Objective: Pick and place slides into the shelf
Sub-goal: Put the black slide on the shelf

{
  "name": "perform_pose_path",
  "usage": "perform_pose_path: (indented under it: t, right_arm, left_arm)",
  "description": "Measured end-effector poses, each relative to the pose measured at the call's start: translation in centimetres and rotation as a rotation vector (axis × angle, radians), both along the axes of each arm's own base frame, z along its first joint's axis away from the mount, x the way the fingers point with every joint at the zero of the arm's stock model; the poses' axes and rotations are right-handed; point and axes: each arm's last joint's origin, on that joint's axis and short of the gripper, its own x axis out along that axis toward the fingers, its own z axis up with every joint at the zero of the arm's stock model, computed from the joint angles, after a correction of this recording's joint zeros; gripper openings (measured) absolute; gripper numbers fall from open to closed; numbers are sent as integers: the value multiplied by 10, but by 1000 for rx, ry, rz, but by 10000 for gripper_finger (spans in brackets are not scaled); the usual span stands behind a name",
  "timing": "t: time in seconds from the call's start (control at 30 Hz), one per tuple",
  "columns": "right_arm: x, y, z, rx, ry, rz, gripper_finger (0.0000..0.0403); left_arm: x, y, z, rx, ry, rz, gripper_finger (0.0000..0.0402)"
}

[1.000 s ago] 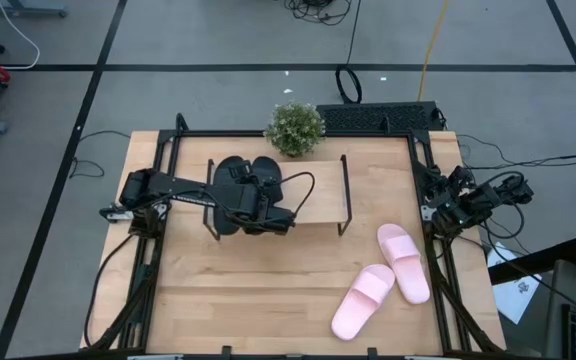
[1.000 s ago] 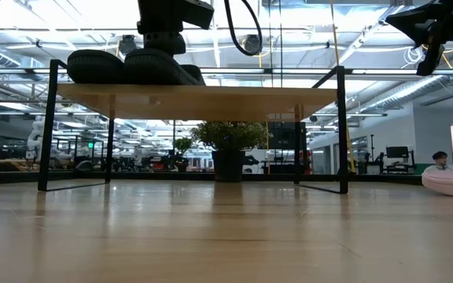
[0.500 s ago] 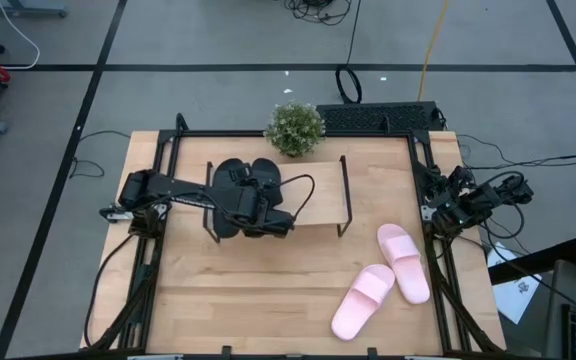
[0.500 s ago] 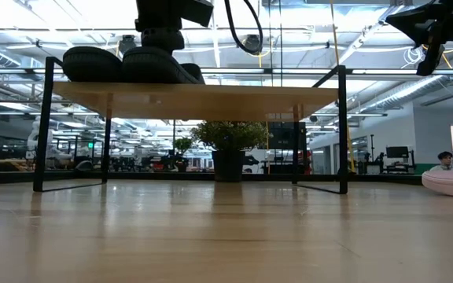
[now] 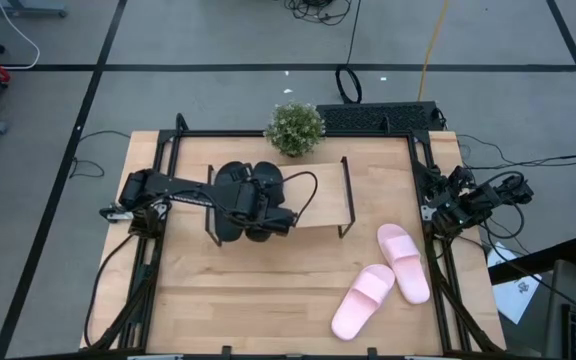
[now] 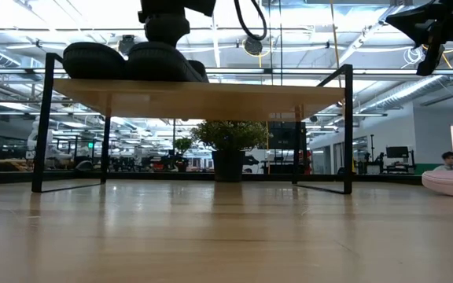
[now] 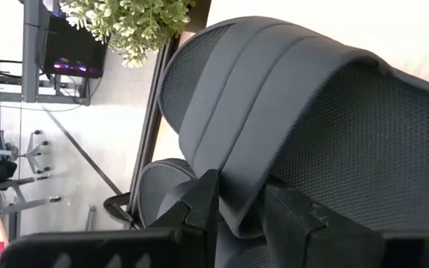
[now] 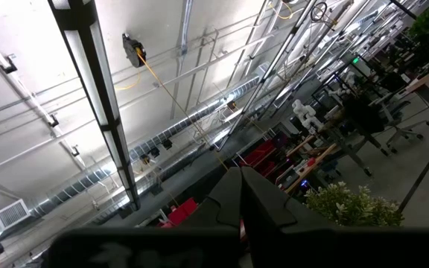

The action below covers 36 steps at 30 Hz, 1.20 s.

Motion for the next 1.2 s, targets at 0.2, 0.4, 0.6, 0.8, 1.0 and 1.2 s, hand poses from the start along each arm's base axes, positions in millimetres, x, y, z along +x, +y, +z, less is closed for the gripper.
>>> perform_pose_path:
  t: [0.2,0.4,0.6,0.8,1.0,1.2]
  right_arm:
    - [0,0,0,0,0,0,0]
    - [0,0,0,0,0,0,0]
    - [0,0,0,0,0,0,0]
    - [0,0,0,0,0,0,0]
    - [0,0,0,0,0,0,0]
    - [0,0,0,0,0,0,0]
  left_arm:
    - [0,0,0,-13,3,0,86]
    - [0,-1,0,-39,0,10,86]
    - [0,-1,-1,-58,-3,19,86]
    - [0,-2,-1,-74,-3,26,86]
    - [0,-2,-1,-84,-2,26,86]
    - [0,-1,-1,-54,-8,24,86]
